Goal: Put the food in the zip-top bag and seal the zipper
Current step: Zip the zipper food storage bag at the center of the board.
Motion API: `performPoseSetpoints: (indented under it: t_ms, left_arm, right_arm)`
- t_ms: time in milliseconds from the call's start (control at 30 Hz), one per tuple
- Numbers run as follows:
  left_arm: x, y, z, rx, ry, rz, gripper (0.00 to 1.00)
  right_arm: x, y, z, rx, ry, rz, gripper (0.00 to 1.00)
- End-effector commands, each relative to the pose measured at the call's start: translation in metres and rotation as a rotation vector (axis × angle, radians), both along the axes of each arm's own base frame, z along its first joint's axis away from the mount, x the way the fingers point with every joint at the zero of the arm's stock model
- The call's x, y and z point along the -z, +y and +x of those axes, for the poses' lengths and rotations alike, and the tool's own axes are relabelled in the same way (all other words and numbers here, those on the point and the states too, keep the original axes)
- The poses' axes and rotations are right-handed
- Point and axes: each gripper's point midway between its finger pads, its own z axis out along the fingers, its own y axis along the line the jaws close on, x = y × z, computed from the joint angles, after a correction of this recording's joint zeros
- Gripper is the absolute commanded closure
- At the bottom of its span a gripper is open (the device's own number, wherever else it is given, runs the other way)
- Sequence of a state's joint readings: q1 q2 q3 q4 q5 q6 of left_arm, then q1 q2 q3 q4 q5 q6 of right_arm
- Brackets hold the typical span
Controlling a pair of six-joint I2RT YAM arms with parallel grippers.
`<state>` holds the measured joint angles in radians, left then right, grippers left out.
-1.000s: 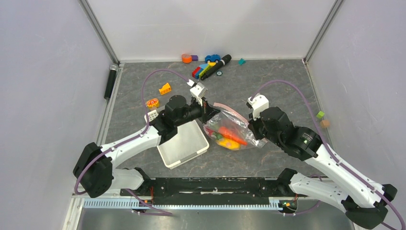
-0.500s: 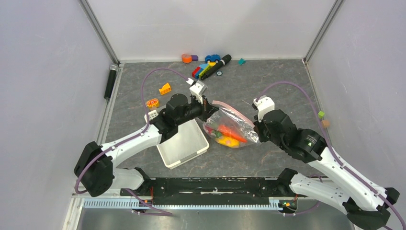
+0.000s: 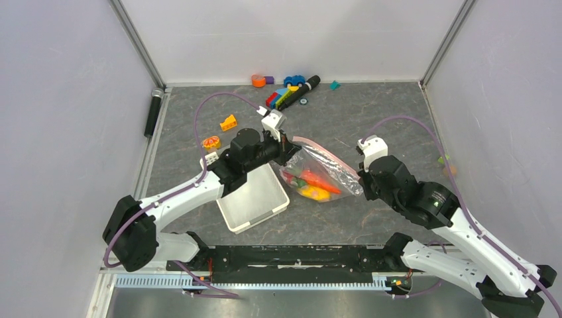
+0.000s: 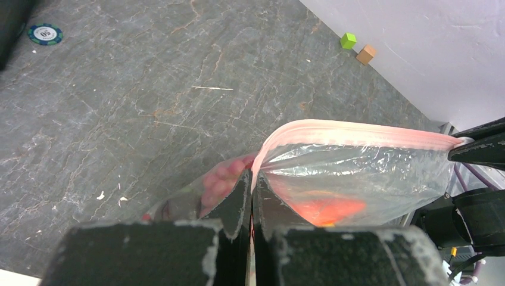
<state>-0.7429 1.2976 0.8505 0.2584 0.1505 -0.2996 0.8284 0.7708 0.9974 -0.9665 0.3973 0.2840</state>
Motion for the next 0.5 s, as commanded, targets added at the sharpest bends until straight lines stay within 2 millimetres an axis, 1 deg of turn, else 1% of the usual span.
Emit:
performPoseSetpoints:
  t_ms: [0, 133, 300, 467]
  left_arm:
    - [-0.026, 0.012, 0.025, -0.097, -0.088, -0.001, 0.98]
    - [-0.025, 0.011, 0.025, -0.089, -0.084, 0.002, 0.98]
    - [-0.027, 0.002, 0.016, -0.014, -0.089, -0.011, 0.98]
    - [-0.025, 0.007, 0.019, -0.04, -0.086, 0.001, 0.98]
  right_arm:
    - [-0.005, -0.018, -0.005, 0.035, -0.006, -0.04, 1.0]
    - [-0.004, -0.016, -0.005, 0.023, -0.006, -0.047, 1.0]
    - [-0.008, -0.007, 0.0, -0.022, -0.042, -0.018, 0.97]
    - [-0.015, -0.006, 0.0, -0.029, -0.058, -0.008, 0.97]
